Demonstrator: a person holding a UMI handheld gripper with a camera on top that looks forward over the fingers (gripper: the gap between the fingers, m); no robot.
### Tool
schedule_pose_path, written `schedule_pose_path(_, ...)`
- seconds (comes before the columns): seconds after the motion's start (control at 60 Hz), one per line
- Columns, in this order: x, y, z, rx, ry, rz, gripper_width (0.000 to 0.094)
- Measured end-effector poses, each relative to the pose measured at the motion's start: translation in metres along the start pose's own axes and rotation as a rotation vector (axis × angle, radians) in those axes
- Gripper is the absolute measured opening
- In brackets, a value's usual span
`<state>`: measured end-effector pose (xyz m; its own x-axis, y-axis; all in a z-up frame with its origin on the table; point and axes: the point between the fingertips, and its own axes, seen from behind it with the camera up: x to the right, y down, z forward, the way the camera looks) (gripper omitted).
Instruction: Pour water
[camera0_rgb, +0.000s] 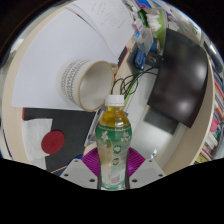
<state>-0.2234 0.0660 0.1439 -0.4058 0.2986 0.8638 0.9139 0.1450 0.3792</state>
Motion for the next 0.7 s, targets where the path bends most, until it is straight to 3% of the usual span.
schedule_pose_path(0.15,-0.012,-0.009,-0.001,-0.016,-0.027,-0.1,0.0312)
schedule_pose_path(0.333,-0.015,-0.008,-0.013,0.003,-0.065,0.109,0.0312)
schedule_pose_path(0.583,0.002,0.003,-0.05,0.097,-0.147,0.874,0.0311)
schedule_pose_path(0.7,0.012,0.013,-0.053,0.197,-0.218,1.31,0.0315)
